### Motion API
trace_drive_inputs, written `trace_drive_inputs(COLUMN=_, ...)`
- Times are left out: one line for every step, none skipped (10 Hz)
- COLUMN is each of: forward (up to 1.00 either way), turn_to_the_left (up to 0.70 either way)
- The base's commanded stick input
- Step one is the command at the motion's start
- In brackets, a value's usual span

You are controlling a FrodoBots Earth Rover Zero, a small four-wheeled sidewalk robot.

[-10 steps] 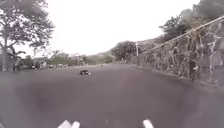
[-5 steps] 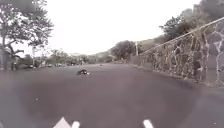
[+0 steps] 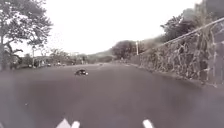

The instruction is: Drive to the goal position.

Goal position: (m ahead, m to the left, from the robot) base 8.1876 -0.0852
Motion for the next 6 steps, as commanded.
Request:
trace_drive_inputs(forward=0.50, turn_to_the_left=0.00)
trace_drive_inputs(forward=0.50, turn_to_the_left=0.00)
trace_drive_inputs(forward=0.50, turn_to_the_left=0.00)
trace_drive_inputs(forward=0.50, turn_to_the_left=0.00)
trace_drive_inputs(forward=0.50, turn_to_the_left=0.00)
trace_drive_inputs(forward=0.50, turn_to_the_left=0.00)
